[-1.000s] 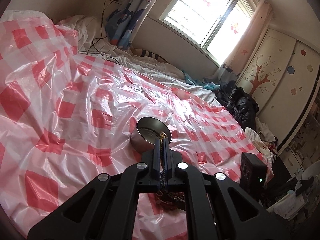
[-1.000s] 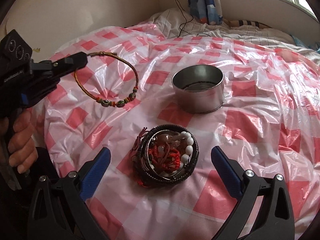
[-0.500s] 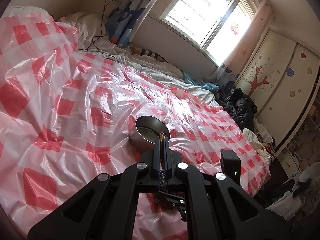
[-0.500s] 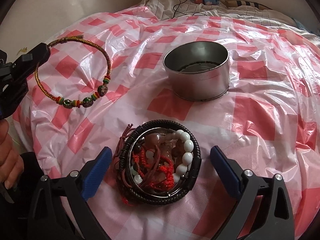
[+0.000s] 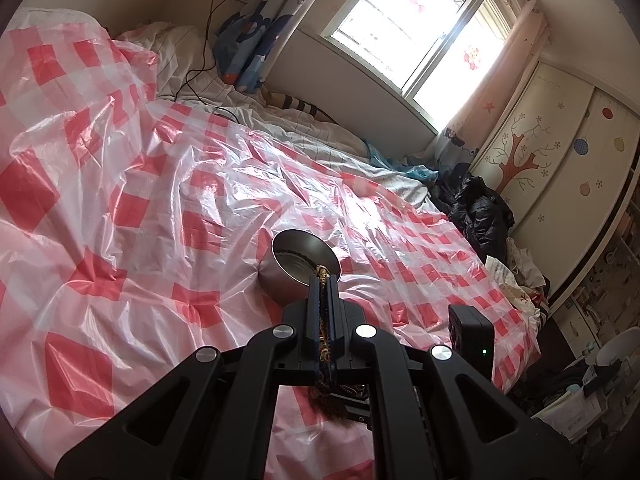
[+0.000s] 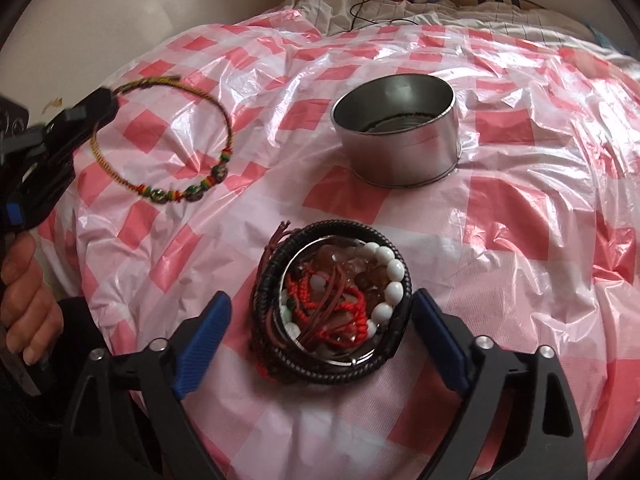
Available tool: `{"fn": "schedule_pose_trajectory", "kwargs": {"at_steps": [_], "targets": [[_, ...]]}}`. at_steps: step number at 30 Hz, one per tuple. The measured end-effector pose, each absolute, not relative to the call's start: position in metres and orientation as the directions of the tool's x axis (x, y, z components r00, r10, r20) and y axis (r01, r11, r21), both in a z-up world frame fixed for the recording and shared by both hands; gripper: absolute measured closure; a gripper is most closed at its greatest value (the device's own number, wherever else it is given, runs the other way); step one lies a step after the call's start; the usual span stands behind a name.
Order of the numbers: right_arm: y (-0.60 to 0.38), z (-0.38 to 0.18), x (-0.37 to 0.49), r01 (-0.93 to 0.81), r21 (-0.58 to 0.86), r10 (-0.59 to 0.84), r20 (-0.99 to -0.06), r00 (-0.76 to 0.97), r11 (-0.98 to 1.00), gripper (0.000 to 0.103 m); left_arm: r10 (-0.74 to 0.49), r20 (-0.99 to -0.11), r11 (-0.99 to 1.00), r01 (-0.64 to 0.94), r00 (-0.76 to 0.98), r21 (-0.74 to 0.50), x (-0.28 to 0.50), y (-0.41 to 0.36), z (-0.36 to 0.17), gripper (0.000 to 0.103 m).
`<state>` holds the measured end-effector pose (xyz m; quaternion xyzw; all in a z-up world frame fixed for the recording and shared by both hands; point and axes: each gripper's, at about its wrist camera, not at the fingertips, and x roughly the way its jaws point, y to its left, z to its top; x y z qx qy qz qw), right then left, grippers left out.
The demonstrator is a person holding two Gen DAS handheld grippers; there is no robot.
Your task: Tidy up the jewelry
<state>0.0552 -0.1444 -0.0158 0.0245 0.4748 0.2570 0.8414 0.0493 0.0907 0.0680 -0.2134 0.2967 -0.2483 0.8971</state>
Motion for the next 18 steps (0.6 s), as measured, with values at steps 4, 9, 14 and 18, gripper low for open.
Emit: {"fn": "schedule_pose_trajectory", "kwargs": {"at_steps": [4,9,14,18], "targets": [[-0.149,-0.017,0.055,-0.396,0.286,0.45,-0.785,0.425,0.873,0.029,-0.572,-0.426,0.786,0.32,0.7,-0.53,0.049,0.091,0.068,0.1],[-0.156,-0.011,0.053,-0.394,0.309,0.472,-0.766,0.437,0.866,0.039,-0.572,-0.426,0.786,0.319,0.701,-0.53,0.05,0.091,0.068,0.1],[-0.164,0.007,0.047,-0.387,0.325,0.49,-0.725,0.484,0.863,0.04,-0.574,-0.426,0.785,0.32,0.7,-0.531,0.05,0.091,0.068,0.1],[-0.172,0.019,0.044,-0.381,0.343,0.504,-0.701,0.504,0.858,0.04,-0.58,-0.424,0.781,0.327,0.695,-0.532,0.048,0.089,0.066,0.1]]}}
